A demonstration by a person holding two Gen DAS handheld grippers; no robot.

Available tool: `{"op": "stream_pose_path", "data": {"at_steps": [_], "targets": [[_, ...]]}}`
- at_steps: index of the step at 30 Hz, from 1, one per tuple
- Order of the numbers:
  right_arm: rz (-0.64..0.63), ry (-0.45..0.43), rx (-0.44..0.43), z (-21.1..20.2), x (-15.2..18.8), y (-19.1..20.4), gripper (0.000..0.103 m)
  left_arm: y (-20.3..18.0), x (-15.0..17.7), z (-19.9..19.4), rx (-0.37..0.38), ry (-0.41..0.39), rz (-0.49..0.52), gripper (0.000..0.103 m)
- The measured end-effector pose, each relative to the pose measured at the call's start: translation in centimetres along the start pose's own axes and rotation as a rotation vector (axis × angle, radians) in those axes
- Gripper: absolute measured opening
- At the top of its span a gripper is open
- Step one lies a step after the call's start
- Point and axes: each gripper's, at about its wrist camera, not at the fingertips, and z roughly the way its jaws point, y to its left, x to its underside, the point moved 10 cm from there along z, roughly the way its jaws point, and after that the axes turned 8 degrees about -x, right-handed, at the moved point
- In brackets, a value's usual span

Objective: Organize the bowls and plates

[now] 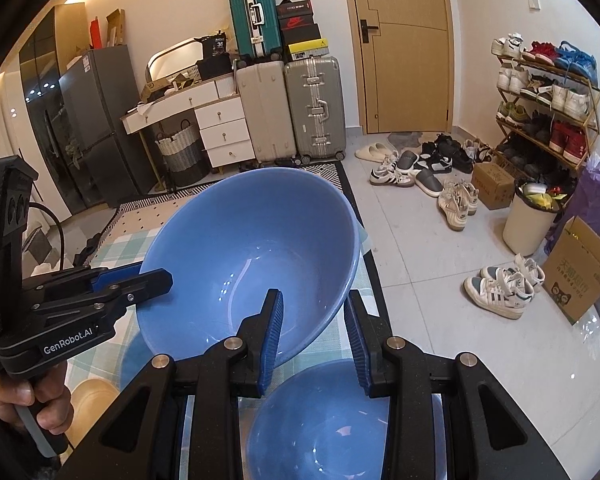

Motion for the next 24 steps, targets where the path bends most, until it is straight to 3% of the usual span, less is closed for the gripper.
{"op": "stream_pose_path", "data": {"at_steps": [24], "targets": [[-0.062, -0.033, -0.046, -5.0, 1.1, 7.9, 0.033, 2.0, 3.3, -12.2, -0.058, -0.060, -0.032, 0.021]]}}
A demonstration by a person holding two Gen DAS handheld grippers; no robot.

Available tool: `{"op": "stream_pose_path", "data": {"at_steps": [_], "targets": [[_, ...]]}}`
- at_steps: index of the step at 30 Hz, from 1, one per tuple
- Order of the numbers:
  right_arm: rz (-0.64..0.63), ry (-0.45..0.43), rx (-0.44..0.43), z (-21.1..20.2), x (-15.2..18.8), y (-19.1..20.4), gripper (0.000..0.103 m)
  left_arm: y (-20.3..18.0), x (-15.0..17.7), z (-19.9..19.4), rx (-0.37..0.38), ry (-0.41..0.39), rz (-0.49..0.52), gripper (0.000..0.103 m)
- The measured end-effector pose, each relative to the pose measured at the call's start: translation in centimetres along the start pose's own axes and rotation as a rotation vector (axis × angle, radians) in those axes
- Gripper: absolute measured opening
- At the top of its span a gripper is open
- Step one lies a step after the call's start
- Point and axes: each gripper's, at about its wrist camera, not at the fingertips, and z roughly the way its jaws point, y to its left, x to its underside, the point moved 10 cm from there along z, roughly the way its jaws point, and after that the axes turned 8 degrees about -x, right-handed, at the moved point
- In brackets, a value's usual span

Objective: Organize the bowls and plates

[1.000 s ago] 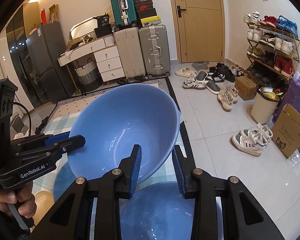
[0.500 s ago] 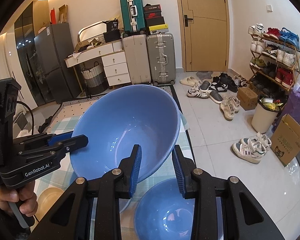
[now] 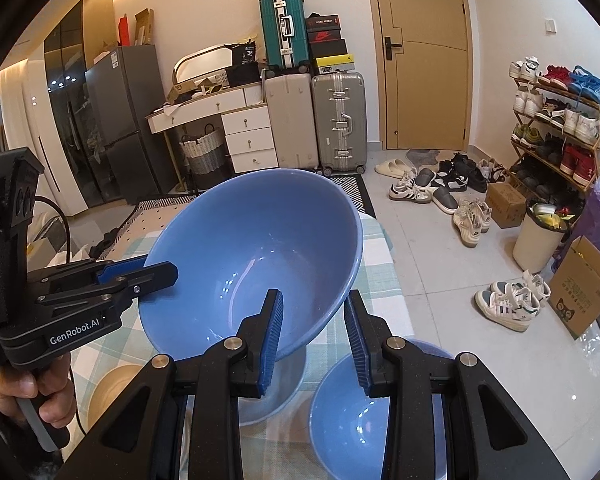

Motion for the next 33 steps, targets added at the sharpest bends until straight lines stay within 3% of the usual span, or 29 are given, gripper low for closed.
{"op": "stream_pose_path", "data": {"at_steps": [13, 33], "targets": [[-0.009, 0.013, -0.036, -0.3, 2.1, 3.1, 0.033, 1.6, 3.2, -3.1, -0.026, 0.019, -0.015, 0.021], [0.006, 0.073, -0.055, 2.6, 4.8, 4.4, 0.033, 3.1, 6.7, 0.0, -0.048, 0.069, -0.038, 0.021]]}}
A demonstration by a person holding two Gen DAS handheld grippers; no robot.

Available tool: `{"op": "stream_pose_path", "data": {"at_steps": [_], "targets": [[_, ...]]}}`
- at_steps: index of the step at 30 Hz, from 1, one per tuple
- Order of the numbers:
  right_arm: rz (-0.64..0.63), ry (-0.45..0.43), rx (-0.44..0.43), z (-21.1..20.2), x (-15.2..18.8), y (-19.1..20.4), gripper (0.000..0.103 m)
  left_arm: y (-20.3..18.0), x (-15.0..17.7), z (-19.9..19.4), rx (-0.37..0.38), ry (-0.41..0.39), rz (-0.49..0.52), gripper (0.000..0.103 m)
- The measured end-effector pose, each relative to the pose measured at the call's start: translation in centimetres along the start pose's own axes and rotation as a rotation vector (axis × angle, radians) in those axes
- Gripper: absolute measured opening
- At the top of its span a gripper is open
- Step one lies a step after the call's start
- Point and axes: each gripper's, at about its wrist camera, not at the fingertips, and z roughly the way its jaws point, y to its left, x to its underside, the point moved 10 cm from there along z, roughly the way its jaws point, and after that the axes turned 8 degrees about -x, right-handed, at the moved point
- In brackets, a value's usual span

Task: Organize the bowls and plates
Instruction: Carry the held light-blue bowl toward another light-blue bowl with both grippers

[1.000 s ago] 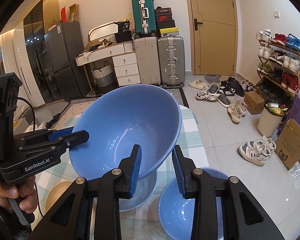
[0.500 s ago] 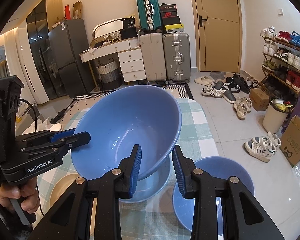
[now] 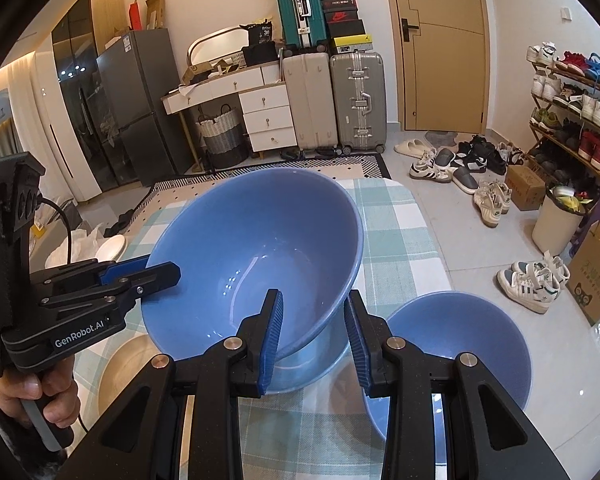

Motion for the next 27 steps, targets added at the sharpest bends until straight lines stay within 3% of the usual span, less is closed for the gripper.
{"op": "stream_pose_path", "data": {"at_steps": [13, 27], "targets": [[0.005, 0.077, 0.010, 3.9, 2.6, -0.5, 0.033, 2.0, 1.9, 4.9, -0.020, 0.051, -0.008, 0.021], [0.009, 0.103, 0.020, 5.9, 3.8, -1.3, 0.033, 2.7, 3.7, 8.7, -0.050, 0.077, -0.005, 0.021]]}}
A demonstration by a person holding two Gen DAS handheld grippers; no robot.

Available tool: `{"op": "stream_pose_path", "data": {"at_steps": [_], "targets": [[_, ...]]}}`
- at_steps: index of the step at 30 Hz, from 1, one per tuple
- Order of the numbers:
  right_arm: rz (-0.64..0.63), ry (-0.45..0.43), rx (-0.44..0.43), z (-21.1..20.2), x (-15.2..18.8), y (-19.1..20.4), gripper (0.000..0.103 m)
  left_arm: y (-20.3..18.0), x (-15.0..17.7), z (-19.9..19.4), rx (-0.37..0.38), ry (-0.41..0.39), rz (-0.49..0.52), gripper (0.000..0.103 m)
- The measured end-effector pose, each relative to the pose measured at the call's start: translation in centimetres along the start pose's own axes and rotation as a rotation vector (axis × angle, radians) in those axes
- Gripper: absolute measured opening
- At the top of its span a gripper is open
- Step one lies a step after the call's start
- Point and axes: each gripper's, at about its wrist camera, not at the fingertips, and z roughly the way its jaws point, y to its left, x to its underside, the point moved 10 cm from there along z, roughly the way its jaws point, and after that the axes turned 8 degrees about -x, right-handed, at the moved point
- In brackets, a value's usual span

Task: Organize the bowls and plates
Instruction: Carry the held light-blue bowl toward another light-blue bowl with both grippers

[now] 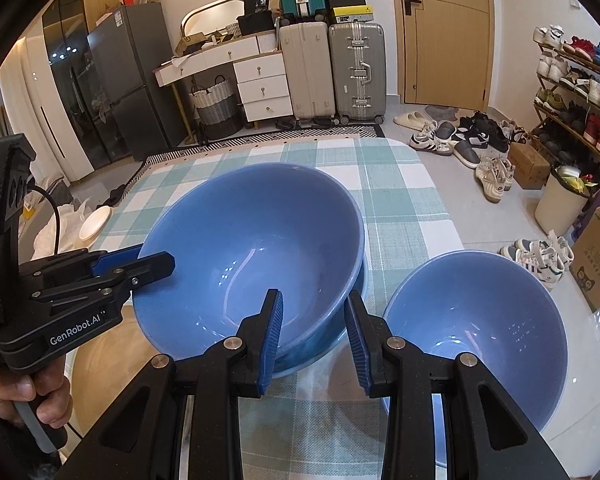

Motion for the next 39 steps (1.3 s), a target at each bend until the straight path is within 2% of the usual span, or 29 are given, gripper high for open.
{"op": "stream_pose_path", "data": {"at_steps": [9, 32, 39], "targets": [[-0.005, 0.022, 0.014, 1.2, 0.7, -0.4, 0.033, -0.3, 0.4, 2.1, -0.046, 0.009, 0.020, 0.021], [-0.046, 0.042, 0.080, 2.6, 1.9, -0.9, 0.035, 0.1, 1.6, 4.4, -0.040, 0.037, 0.030, 0.021], [-0.047, 0.053, 0.078, 2.6, 2.0, -1.1, 0.036, 0.3, 1.8, 4.8, -0.034, 0.036, 0.030, 0.022]]}}
